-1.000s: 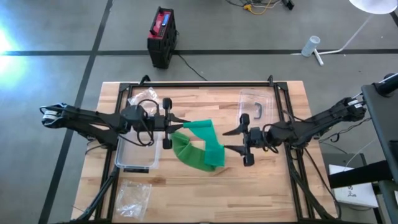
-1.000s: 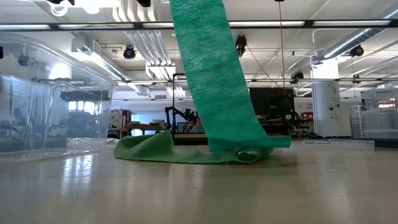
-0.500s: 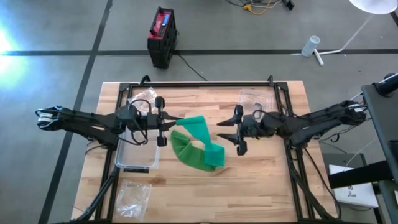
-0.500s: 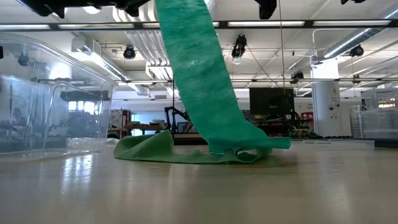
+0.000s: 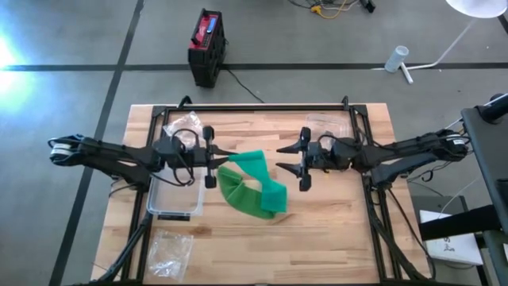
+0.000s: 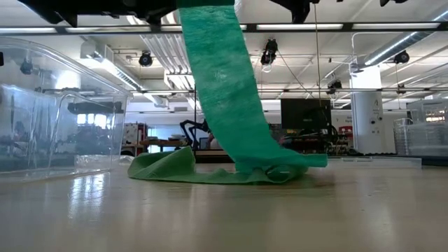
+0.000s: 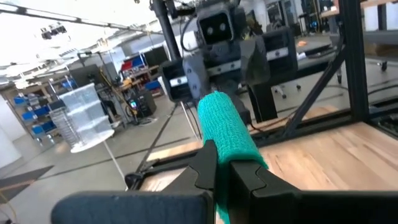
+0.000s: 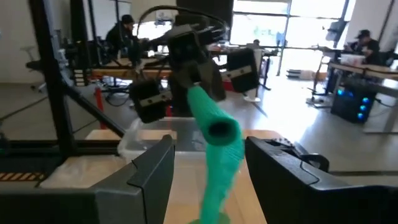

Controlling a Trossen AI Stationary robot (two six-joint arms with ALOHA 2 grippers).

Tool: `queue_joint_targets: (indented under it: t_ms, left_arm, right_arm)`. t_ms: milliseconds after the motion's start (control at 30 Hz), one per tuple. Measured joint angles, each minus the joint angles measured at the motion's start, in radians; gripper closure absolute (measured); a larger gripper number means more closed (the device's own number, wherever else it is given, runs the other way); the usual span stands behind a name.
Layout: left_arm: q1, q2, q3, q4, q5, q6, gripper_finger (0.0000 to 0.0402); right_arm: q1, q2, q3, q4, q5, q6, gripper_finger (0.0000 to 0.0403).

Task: Roll bandage
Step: Roll the light green bandage

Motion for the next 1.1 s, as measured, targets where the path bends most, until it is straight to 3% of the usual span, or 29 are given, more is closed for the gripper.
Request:
queue_joint_targets:
  t_ms: [233, 500, 633, 800, 1100]
  left_arm:
    - [0.000, 0.023, -0.001, 0.006, 0.000, 0.059, 0.0400]
    - [0.000, 0.019, 0.014, 0.019, 0.000, 0.208, 0.0399]
    - [0.000, 0.019, 0.026, 0.018, -0.001, 0.336, 0.0400]
    - [0.000, 0.015, 0.030, -0.002, -0.001, 0.445, 0.0397]
    - [0.000, 0.014, 0.030, -0.007, -0.003, 0.631, 0.0397]
  right_arm:
    - [-0.001, 0.001, -0.022, 0.066, 0.004, 0.070, 0.0204]
    - [-0.015, 0.086, 0.011, 0.216, -0.019, 0.058, 0.0158]
    - [-0.024, 0.157, 0.076, 0.179, -0.061, 0.040, 0.0127]
    - [-0.031, 0.152, 0.167, 0.096, -0.065, -0.054, 0.0097]
    - [-0.077, 0.236, 0.251, 0.011, -0.080, 0.053, 0.0103]
